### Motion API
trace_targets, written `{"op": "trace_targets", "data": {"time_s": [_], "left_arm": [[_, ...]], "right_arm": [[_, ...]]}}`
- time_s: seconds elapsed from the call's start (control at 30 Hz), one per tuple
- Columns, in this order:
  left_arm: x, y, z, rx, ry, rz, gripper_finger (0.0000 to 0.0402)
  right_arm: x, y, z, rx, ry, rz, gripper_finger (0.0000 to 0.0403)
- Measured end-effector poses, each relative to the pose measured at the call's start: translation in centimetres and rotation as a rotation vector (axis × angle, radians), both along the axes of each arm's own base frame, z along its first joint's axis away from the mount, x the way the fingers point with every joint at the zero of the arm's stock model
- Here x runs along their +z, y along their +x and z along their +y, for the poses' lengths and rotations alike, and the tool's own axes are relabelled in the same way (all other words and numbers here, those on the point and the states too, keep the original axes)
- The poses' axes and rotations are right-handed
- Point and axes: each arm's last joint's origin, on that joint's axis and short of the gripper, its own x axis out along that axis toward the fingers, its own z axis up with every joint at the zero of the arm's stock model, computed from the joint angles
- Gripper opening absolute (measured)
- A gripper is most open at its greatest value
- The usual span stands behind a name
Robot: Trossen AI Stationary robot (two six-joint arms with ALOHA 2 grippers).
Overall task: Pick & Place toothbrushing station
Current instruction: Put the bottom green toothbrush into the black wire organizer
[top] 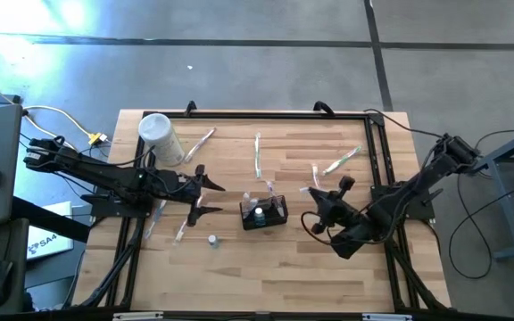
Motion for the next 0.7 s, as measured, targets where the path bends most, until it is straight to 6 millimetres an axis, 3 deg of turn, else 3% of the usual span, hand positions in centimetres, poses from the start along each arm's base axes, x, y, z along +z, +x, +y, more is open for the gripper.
{"op": "trace_targets", "data": {"time_s": [0.17,0.27,0.47,0.57,0.7], "left_arm": [[0.0,0.0,0.0,0.001,-0.001,0.001,0.0287],[0.0,0.0,0.0,-0.014,-0.015,0.005,0.0287],[0.0,0.0,-0.1,-0.029,-0.039,0.007,0.0287],[0.0,0.0,-0.1,-0.030,-0.039,0.007,0.0287],[0.0,0.0,-0.1,-0.030,-0.037,0.008,0.0287]], "right_arm": [[2.2,0.2,0.0,0.099,0.025,-0.021,0.0002],[4.6,0.5,-0.5,0.236,-0.022,-0.024,0.0002],[9.6,-0.2,-3.2,0.547,-0.024,-0.197,0.0002],[9.8,-0.2,-5.1,0.597,0.038,-0.258,0.0002],[7.0,0.5,-7.1,0.678,0.125,-0.401,0.0002]]}}
